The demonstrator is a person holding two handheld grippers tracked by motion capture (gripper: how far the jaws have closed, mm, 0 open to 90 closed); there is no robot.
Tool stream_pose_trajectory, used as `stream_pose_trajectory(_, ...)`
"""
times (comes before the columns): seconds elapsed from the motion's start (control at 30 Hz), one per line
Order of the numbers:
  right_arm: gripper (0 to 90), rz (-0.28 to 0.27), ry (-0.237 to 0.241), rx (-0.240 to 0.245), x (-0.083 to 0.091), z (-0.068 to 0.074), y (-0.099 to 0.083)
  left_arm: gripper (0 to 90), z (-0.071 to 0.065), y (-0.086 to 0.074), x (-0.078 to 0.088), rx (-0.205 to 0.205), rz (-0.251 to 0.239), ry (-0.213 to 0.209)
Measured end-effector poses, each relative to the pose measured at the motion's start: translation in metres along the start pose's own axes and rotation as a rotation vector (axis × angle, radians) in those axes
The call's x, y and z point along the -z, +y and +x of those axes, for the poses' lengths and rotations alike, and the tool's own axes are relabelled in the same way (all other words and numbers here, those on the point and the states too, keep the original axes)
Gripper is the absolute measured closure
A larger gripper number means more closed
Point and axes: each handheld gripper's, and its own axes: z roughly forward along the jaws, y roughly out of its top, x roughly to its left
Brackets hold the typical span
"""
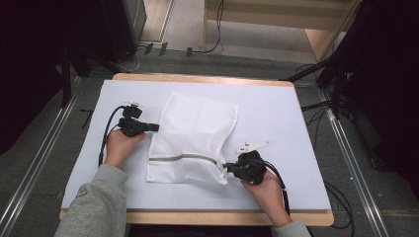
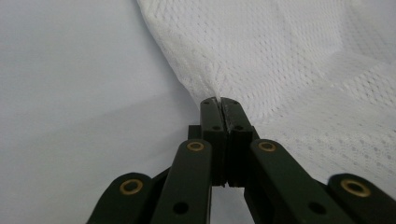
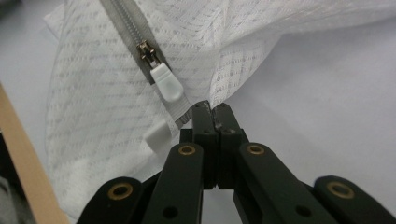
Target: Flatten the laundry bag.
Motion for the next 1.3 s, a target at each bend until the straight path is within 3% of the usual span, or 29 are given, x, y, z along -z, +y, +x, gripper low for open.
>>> stream_pose_trajectory(0.17,88.5,0.031,0.002,-0.015,0.001,0.003,-0.012,90.0,-0.001,-0.001,-0.004,-0.016,0.022,0.020)
stream_pose_trajectory(0.33,79.2,-0.015,-0.014,-0.024,0.010,-0.001,-0.012,89.9,0.000,-0.001,-0.005,-0.016,0.019,0.007)
stream_pose_trajectory(0.47,77.8,-0.064,-0.036,-0.029,0.011,-0.006,-0.007,89.8,-0.002,-0.001,-0.008,-0.024,0.026,0.007)
stream_pose_trajectory(0.67,75.1,-0.088,-0.054,-0.022,-0.003,-0.012,0.005,89.5,-0.005,0.000,-0.007,-0.035,0.014,0.001)
stream_pose_trajectory(0.97,60.5,-0.129,-0.086,-0.045,-0.011,-0.031,0.019,88.0,-0.009,0.001,-0.009,-0.051,0.000,-0.013)
stream_pose_trajectory(1.07,53.4,-0.144,-0.088,-0.050,-0.016,-0.036,0.025,82.7,-0.009,0.002,-0.008,-0.054,-0.006,-0.012)
stream_pose_trajectory(1.17,51.4,-0.123,-0.103,-0.056,-0.026,-0.040,0.031,74.4,-0.011,0.002,-0.003,-0.071,-0.021,-0.016)
stream_pose_trajectory(1.3,59.7,-0.085,-0.099,-0.077,-0.038,-0.045,0.035,65.5,-0.015,0.001,0.003,-0.089,-0.028,-0.015)
